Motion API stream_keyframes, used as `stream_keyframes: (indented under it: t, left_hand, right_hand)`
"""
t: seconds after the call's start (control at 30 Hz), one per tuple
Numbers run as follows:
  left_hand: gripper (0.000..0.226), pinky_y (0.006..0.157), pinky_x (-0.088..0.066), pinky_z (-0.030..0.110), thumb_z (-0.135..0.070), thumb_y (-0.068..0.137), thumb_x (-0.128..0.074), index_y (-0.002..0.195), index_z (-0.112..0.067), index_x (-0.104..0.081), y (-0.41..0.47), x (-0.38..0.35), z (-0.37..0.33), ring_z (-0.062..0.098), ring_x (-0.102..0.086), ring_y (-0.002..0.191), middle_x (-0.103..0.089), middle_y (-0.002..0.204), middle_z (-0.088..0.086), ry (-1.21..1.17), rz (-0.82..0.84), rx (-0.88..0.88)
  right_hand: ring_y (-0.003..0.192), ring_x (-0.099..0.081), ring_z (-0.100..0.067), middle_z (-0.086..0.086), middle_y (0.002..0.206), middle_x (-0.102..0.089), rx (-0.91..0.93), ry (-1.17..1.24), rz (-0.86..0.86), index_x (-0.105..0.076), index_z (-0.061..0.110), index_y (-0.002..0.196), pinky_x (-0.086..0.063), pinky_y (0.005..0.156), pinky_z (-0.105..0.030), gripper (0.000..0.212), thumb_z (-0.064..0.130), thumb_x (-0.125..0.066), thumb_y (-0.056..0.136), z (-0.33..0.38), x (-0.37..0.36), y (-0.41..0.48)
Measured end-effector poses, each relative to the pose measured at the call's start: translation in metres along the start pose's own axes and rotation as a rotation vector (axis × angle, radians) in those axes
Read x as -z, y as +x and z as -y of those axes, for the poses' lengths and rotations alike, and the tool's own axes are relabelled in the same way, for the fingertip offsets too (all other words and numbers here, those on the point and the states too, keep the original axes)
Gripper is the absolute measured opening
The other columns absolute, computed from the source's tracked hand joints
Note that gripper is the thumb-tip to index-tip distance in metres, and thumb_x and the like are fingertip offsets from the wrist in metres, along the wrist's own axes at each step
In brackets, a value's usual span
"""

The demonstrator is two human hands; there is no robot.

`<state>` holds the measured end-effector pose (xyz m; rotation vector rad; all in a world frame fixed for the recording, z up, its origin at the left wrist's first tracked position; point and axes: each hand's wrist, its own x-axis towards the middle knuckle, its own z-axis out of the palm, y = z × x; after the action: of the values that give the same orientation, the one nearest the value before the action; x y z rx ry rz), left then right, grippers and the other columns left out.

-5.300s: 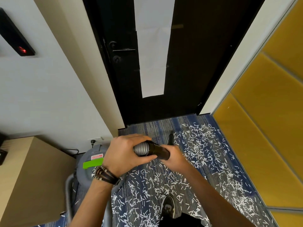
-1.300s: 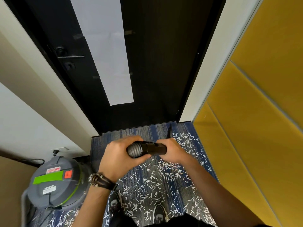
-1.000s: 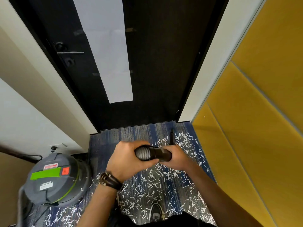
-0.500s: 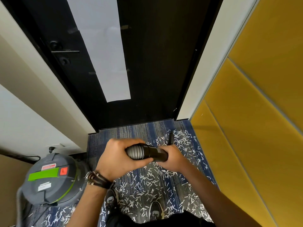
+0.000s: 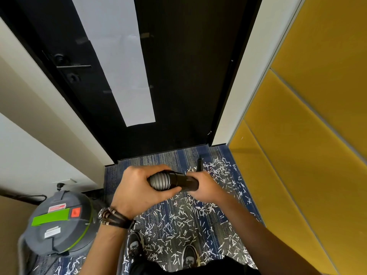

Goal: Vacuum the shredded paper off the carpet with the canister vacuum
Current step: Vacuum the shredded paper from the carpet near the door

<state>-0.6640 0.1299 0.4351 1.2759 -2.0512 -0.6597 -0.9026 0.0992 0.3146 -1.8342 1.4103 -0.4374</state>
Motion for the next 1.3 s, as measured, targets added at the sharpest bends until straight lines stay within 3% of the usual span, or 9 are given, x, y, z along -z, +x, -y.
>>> stream_keyframes:
  t: [0.1, 0.23, 0.37, 0.5, 0.63, 0.83, 1.1, 1.2, 1.3]
  left_hand:
    - [0.043, 0.077, -0.056, 0.014, -0.056, 0.072, -0.090, 0.109, -0.037, -0.078, -0.001, -0.001, 0.000, -0.009, -0.070, 0.085, -0.074, 0.093, -0.026, -0.017, 0.072, -0.029]
    - [0.042, 0.077, -0.056, 0.014, -0.059, 0.075, -0.086, 0.110, -0.038, -0.077, -0.002, -0.006, -0.004, -0.008, -0.070, 0.087, -0.072, 0.094, -0.028, -0.017, 0.118, -0.051]
    - [0.047, 0.078, -0.057, 0.014, -0.064, 0.075, -0.081, 0.112, -0.036, -0.077, 0.000, -0.012, -0.007, -0.009, -0.070, 0.086, -0.073, 0.094, -0.027, -0.026, 0.071, -0.033]
    - [0.047, 0.076, -0.055, 0.011, -0.064, 0.076, -0.079, 0.112, -0.034, -0.077, 0.007, -0.016, -0.012, -0.008, -0.069, 0.084, -0.074, 0.093, -0.024, -0.003, 0.051, -0.061]
    - [0.043, 0.076, -0.057, 0.014, -0.061, 0.076, -0.083, 0.111, -0.036, -0.077, 0.013, -0.025, -0.007, -0.008, -0.069, 0.085, -0.073, 0.093, -0.026, -0.014, 0.073, -0.031]
    - [0.045, 0.075, -0.060, 0.021, -0.065, 0.074, -0.079, 0.110, -0.038, -0.075, 0.012, -0.037, -0.003, -0.008, -0.069, 0.086, -0.073, 0.093, -0.027, -0.030, 0.118, -0.053]
    - [0.042, 0.075, -0.060, 0.022, -0.066, 0.078, -0.076, 0.111, -0.040, -0.075, 0.017, -0.027, -0.008, -0.007, -0.070, 0.086, -0.072, 0.094, -0.028, 0.018, 0.139, -0.082]
    - [0.042, 0.075, -0.059, 0.019, -0.065, 0.076, -0.079, 0.110, -0.039, -0.076, 0.016, -0.028, -0.012, -0.007, -0.070, 0.086, -0.073, 0.093, -0.028, -0.001, 0.117, -0.081]
    - [0.047, 0.077, -0.057, 0.014, -0.066, 0.075, -0.078, 0.112, -0.037, -0.077, 0.017, -0.033, -0.013, -0.009, -0.070, 0.087, -0.074, 0.094, -0.026, -0.009, 0.063, -0.064]
  right_hand:
    - [0.065, -0.061, -0.002, 0.011, 0.071, -0.064, 0.001, 0.009, -0.040, -0.059, 0.050, 0.076, -0.044, 0.061, -0.017, 0.041, 0.012, -0.074, 0.081, -0.006, -0.009, -0.011]
    - [0.067, -0.064, -0.006, 0.009, 0.073, -0.066, -0.013, 0.040, -0.081, -0.059, 0.038, 0.077, -0.048, 0.061, -0.020, 0.031, 0.012, -0.075, 0.081, -0.015, -0.010, -0.026]
    - [0.064, -0.061, 0.001, 0.013, 0.070, -0.063, -0.005, 0.017, -0.134, -0.057, 0.043, 0.075, -0.040, 0.058, -0.010, 0.042, 0.005, -0.074, 0.083, -0.019, -0.001, -0.024]
    - [0.067, -0.062, -0.009, 0.005, 0.075, -0.067, 0.002, 0.015, -0.142, -0.069, 0.025, 0.087, -0.042, 0.060, -0.015, 0.019, 0.006, -0.073, 0.083, -0.024, 0.007, -0.020]
    - [0.067, -0.061, -0.007, 0.009, 0.073, -0.065, -0.027, 0.008, -0.117, -0.061, 0.036, 0.078, -0.042, 0.061, -0.018, 0.028, 0.010, -0.072, 0.083, -0.028, 0.016, -0.016]
    - [0.069, -0.062, -0.003, 0.010, 0.076, -0.065, -0.072, 0.006, -0.093, -0.065, 0.027, 0.088, -0.044, 0.063, -0.016, 0.016, 0.013, -0.074, 0.085, -0.044, 0.003, -0.034]
    - [0.071, -0.062, 0.002, 0.015, 0.077, -0.064, -0.023, 0.033, -0.143, -0.063, 0.032, 0.091, -0.041, 0.063, -0.008, 0.028, 0.008, -0.075, 0.085, -0.037, 0.002, -0.031]
    - [0.072, -0.063, -0.001, 0.011, 0.079, -0.067, -0.019, 0.038, -0.126, -0.068, 0.025, 0.094, -0.041, 0.063, -0.009, 0.020, 0.009, -0.076, 0.085, -0.040, 0.006, -0.031]
    - [0.072, -0.064, 0.001, 0.012, 0.079, -0.067, -0.048, 0.019, -0.153, -0.065, 0.038, 0.087, -0.041, 0.062, -0.009, 0.032, 0.009, -0.078, 0.084, -0.043, 0.013, -0.030]
